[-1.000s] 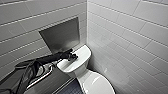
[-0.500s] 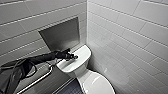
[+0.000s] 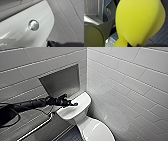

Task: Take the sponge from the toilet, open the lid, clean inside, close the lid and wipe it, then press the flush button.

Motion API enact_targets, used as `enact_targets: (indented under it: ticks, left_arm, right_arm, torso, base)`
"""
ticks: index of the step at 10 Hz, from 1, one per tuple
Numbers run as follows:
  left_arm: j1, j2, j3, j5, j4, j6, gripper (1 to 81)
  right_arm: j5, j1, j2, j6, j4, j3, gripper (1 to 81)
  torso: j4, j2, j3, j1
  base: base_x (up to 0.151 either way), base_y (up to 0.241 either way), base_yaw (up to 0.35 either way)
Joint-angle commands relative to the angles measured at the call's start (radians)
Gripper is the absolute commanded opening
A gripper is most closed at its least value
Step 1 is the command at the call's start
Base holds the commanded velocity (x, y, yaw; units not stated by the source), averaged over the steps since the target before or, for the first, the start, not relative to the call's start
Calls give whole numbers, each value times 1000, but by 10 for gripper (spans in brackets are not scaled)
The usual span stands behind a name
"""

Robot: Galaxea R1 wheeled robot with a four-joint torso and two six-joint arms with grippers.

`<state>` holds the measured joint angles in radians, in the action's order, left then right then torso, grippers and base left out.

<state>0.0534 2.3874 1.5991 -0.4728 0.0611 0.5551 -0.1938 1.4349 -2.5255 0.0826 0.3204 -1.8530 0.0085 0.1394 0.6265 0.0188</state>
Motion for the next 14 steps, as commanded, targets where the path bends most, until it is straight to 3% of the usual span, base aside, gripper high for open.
enact_targets:
  ticks: [1, 3, 5, 8, 14]
  left_arm:
    - [68, -318, -355, -26, 9, 5, 10]
    - [264, -442, -471, -12, -10, -29, 10]
    - [533, -490, -541, 91, -85, -64, 10]
    - [893, -395, -463, 249, -260, -101, 10]
    - [1245, -129, -79, 413, -411, -103, 10]
  right_arm:
    - [83, 6, 23, 0, 6, 19, 10]
    - [82, 10, 18, 2, 3, 17, 10]
    - [82, 6, 23, 0, 6, 3, 10]
    - [82, 6, 18, 2, 3, -14, 10]
    - [83, 25, -55, 3, -7, -118, 10]
  torso:
    - [0, 0, 0, 0]
    - [0, 0, 0, 0]
    - [0, 0, -20, 0]
    - [0, 0, -43, 0]
    - [0, 1, -151, -1]
  base:
    - [0, 0, 0]
    - [0, 0, 0]
    - [0, 0, 0]
    - [0, 0, 0]
    - [0, 0, 0]
